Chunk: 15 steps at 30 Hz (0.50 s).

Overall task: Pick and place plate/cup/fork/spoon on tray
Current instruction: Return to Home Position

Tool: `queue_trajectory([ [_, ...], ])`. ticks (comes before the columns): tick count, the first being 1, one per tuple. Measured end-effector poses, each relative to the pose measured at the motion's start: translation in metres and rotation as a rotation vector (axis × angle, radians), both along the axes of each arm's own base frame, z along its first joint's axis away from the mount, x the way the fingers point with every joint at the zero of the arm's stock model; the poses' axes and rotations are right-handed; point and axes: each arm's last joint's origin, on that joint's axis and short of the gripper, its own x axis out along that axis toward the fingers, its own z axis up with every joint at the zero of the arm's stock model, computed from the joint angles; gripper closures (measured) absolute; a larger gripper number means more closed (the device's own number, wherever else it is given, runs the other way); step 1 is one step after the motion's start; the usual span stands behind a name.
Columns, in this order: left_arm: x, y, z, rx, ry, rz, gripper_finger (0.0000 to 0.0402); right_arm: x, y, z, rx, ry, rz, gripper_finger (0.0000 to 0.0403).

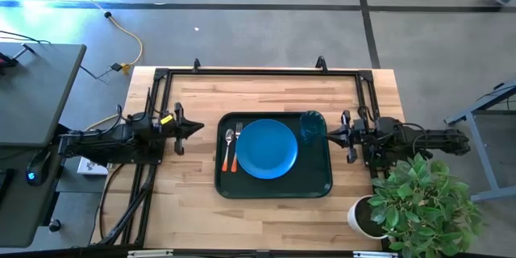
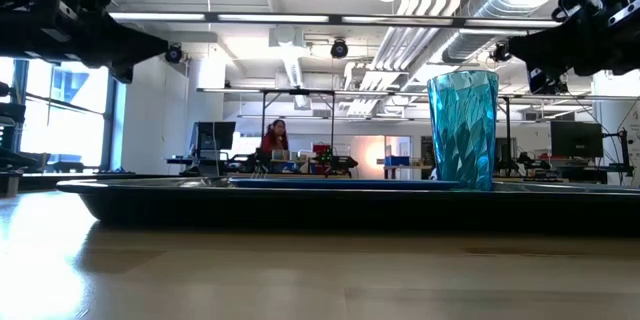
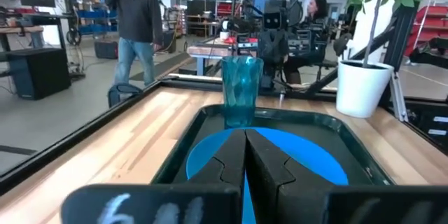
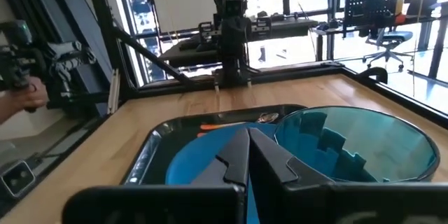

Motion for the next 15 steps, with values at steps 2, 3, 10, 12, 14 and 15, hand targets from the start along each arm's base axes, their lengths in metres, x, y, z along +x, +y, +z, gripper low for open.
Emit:
queue_trajectory([
  [2,0.0000,0.0001,-0.0003,0.000,0.003,0.003,0.0401,0.0000,-0.0002,-0.0001,-0.002,0.001,-0.006,0.0403],
  [3,0.0000,0.0001,-0.0003,0.000,0.003,0.003,0.0401,0.0000,-0.0002,-0.0001,-0.002,0.001,-0.008,0.0403],
  [10,0.0000,0.0001,0.0005,0.001,-0.005,0.003,0.0401,0.0001,-0.0004,-0.0002,-0.002,0.001,-0.015,0.0403],
  [12,0.0000,0.0001,0.0006,0.001,-0.006,0.003,0.0401,0.0001,-0.0005,-0.0002,0.004,0.001,-0.018,0.0403],
  [14,0.0000,0.0001,0.0003,-0.007,-0.004,0.002,0.0401,0.0001,-0.0005,-0.0002,0.024,0.001,-0.018,0.0403],
  [15,0.0000,0.0001,0.0003,-0.011,-0.004,0.003,0.0401,0.0001,-0.0006,-0.0002,0.035,0.001,-0.019,0.0403],
])
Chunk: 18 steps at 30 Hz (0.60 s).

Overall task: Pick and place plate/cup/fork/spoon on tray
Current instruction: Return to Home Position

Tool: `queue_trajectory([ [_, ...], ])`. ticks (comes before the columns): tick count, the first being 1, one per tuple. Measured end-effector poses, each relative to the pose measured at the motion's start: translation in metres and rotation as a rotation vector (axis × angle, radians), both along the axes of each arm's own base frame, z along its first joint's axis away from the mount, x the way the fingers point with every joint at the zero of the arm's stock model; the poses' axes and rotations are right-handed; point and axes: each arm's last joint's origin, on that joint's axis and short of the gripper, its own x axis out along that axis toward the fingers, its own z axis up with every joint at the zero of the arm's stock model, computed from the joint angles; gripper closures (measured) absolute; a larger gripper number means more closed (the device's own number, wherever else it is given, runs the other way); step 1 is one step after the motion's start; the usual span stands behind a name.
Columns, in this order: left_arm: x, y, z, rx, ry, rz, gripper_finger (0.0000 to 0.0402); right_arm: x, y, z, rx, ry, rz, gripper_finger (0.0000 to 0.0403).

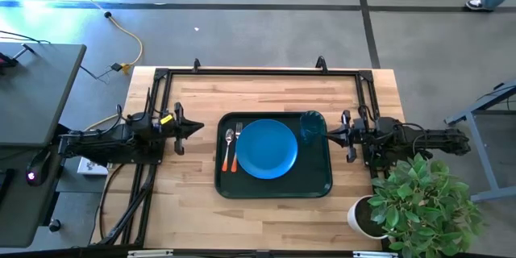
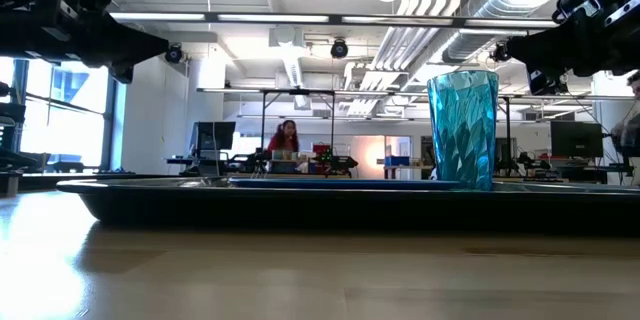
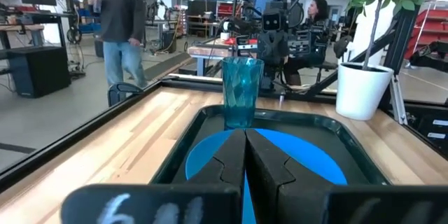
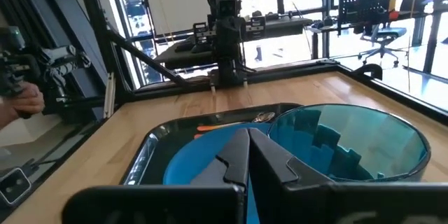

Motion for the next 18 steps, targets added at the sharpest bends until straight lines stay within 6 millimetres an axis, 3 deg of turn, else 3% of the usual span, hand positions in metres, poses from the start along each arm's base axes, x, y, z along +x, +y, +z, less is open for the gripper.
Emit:
queue_trajectory([
  [18,0.0000,0.0000,-0.0001,-0.004,0.000,0.000,0.0401,0.0000,0.0000,0.0000,0.041,0.000,0.000,0.0402],
])
